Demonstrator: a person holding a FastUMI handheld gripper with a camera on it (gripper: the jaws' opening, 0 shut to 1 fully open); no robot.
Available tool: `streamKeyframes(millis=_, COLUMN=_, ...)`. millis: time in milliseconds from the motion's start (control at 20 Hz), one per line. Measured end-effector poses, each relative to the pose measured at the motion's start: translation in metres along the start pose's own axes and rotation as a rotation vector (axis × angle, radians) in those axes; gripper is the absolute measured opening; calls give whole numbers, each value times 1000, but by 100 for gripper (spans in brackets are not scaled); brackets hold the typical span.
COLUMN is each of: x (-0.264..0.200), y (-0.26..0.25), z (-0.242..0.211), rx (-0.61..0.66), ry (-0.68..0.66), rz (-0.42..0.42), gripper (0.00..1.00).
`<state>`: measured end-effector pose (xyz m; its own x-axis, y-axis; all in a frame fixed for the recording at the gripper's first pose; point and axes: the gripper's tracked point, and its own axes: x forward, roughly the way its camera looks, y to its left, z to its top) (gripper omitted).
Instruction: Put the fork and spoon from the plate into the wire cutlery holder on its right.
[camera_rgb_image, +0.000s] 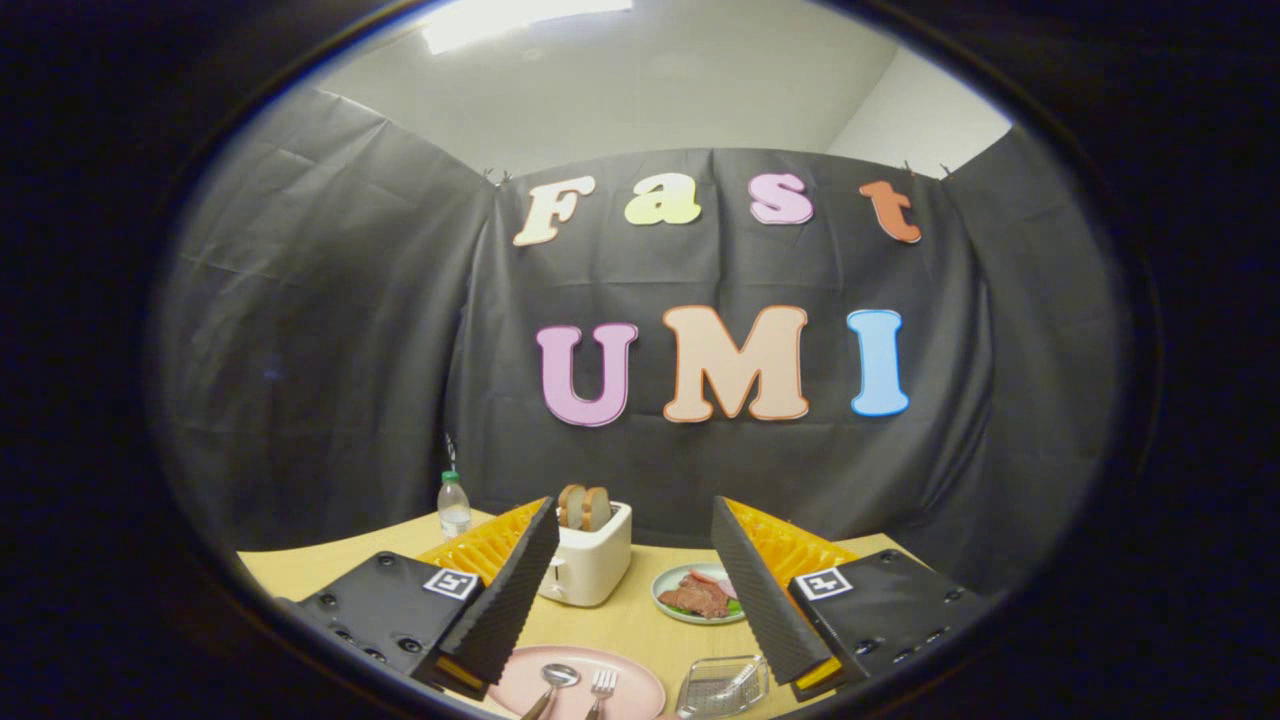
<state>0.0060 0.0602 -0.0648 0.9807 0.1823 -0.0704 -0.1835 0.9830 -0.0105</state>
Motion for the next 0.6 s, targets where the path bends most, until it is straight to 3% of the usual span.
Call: streamKeyframes(millis=600, x=1, y=13, z=-72, rx=-27, ry=168, rz=48, gripper=98)
